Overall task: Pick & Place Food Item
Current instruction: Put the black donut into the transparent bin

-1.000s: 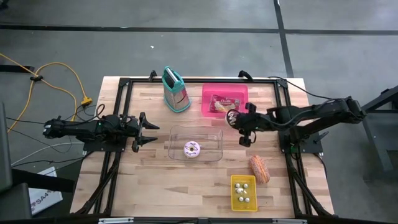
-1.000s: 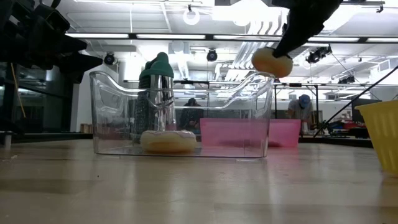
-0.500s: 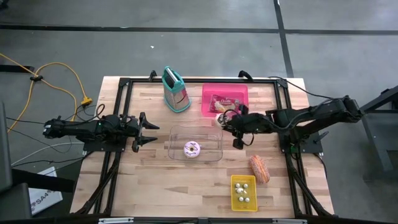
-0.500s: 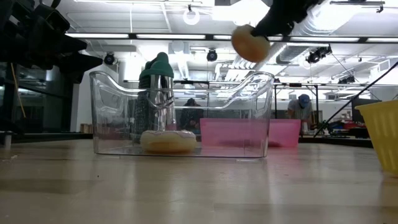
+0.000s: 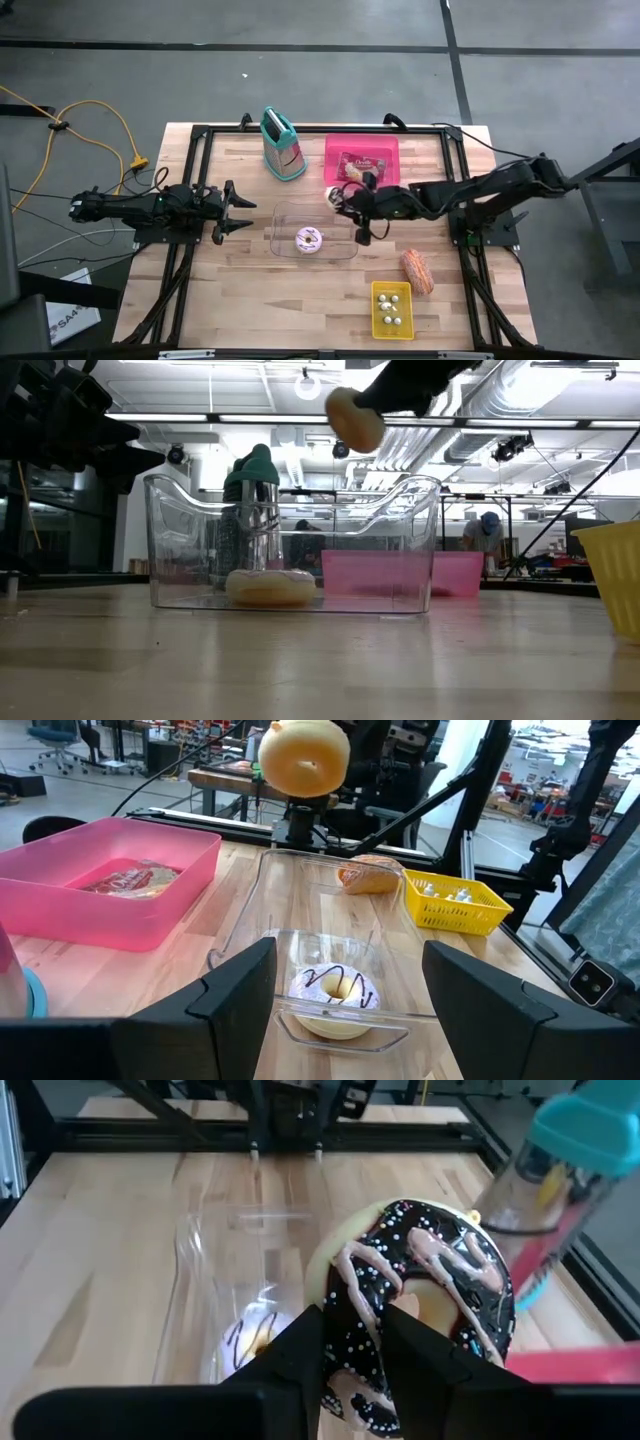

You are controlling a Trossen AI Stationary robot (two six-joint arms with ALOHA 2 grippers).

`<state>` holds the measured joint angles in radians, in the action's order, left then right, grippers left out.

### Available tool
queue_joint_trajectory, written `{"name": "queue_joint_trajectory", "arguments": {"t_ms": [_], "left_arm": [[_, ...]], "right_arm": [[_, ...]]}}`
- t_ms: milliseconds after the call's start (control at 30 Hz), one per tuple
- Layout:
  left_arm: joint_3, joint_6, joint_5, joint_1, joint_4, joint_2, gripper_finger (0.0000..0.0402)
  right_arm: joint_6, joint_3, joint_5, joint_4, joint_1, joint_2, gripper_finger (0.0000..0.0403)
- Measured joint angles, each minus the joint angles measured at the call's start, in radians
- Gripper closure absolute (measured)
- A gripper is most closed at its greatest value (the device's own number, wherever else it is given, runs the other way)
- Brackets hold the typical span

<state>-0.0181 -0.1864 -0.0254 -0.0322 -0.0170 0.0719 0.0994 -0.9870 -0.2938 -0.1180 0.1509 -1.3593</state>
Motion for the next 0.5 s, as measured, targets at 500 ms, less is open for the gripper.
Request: {"name": "queue_joint_trajectory", "arguments": {"t_ms": [500], "left_arm": [[0.0, 0.0, 0.0, 0.0, 0.0, 0.0, 0.0156]], "right_arm": [[-0.096, -0.367, 0.041, -0.107, 0.0, -0.288, 0.0281]]}}
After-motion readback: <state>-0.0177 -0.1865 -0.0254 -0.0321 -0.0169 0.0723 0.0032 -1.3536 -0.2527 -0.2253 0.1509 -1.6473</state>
